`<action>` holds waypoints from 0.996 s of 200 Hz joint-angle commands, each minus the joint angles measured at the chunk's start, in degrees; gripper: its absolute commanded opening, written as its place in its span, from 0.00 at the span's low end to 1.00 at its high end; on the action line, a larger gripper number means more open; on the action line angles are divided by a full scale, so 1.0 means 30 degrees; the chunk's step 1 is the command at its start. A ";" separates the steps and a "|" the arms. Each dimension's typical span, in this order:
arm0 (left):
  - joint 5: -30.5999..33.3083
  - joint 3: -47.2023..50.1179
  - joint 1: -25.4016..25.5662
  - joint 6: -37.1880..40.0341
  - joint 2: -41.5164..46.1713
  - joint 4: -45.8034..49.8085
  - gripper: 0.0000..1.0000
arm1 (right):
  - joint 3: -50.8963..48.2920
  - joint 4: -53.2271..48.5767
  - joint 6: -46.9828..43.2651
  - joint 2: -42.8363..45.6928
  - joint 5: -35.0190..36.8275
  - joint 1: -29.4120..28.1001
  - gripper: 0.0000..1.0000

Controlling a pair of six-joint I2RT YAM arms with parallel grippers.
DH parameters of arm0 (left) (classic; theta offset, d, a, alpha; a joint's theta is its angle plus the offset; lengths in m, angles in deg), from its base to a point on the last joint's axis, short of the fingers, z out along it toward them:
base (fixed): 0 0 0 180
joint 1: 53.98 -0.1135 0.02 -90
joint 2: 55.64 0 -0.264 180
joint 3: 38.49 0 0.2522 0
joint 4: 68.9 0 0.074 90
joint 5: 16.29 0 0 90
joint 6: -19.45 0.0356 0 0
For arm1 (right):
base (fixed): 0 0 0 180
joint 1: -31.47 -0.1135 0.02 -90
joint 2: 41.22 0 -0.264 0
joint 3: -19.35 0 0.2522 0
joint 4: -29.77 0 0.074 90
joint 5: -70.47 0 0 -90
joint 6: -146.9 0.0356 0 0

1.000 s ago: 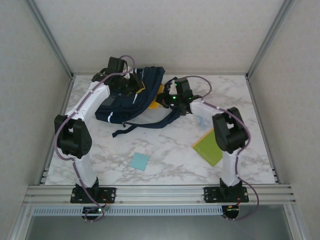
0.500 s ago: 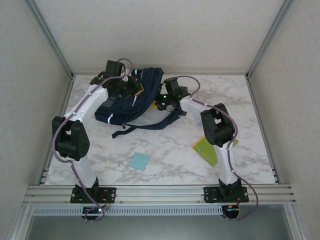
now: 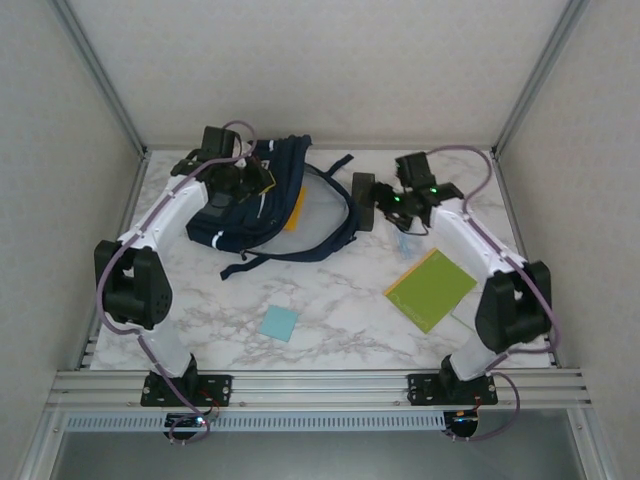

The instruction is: Pack books, pencil case, and school supplies into a backpack

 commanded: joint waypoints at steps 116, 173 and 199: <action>0.3317 0.0455 0.3209 0.1107 0.1389 0.2138 0.64 | -1.0314 -0.3322 -0.0425 0.5163 0.5212 0.5862 0.99; 0.3080 -0.0631 0.6313 0.0722 -0.1064 0.1296 0.65 | -1.1992 -0.0045 -0.0253 0.3847 0.2542 0.6342 0.99; 0.2992 -0.1115 0.6930 0.0786 -0.1740 0.1262 0.65 | -1.2312 0.0872 -0.0053 0.3192 0.1863 0.6360 0.99</action>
